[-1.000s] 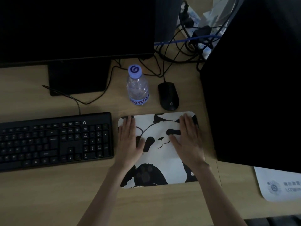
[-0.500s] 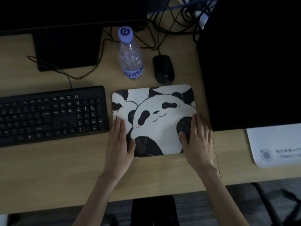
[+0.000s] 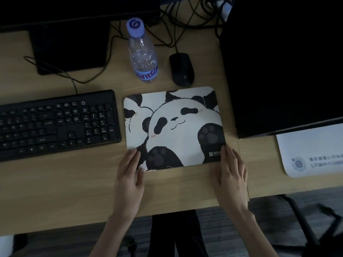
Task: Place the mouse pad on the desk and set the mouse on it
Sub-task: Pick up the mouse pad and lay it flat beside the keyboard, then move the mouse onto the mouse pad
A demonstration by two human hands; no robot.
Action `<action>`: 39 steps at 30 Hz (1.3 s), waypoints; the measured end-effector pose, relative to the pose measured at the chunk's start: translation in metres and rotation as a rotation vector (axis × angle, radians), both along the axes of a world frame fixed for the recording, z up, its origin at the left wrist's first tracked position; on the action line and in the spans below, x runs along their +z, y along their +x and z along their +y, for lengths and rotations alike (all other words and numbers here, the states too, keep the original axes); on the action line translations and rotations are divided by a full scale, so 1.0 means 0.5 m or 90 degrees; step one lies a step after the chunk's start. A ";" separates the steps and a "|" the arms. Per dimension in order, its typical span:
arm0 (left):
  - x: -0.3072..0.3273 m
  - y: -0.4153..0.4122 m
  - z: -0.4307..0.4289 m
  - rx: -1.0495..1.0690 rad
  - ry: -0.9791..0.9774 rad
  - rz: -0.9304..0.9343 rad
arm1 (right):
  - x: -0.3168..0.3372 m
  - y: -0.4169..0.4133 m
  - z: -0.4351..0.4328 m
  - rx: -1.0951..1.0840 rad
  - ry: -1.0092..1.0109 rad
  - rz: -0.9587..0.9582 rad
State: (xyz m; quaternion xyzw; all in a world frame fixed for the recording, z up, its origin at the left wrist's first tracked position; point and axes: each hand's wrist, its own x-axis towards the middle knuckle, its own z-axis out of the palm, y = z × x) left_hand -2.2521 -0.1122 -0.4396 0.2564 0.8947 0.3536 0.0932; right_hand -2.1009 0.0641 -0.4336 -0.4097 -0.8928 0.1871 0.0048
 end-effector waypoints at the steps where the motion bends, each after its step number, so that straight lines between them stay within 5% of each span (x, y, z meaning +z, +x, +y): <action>1: 0.001 0.002 0.001 0.004 0.005 0.001 | 0.002 0.001 0.000 0.002 -0.002 -0.001; 8: 0.006 0.010 0.003 0.013 -0.002 -0.007 | 0.015 -0.009 0.000 -0.003 -0.013 -0.020; 13: 0.048 -0.015 0.037 0.040 0.027 -0.055 | 0.068 -0.091 0.022 0.000 -0.053 0.099; 18: 0.136 -0.107 0.185 0.189 0.174 -0.277 | 0.148 -0.259 0.109 0.056 -0.064 0.171; 27: 0.143 -0.222 0.404 0.427 0.438 -1.000 | 0.127 -0.473 0.259 0.111 -0.122 0.109; 39: 0.131 -0.257 0.450 0.450 0.441 -1.102 | 0.082 -0.535 0.293 0.172 -0.188 0.004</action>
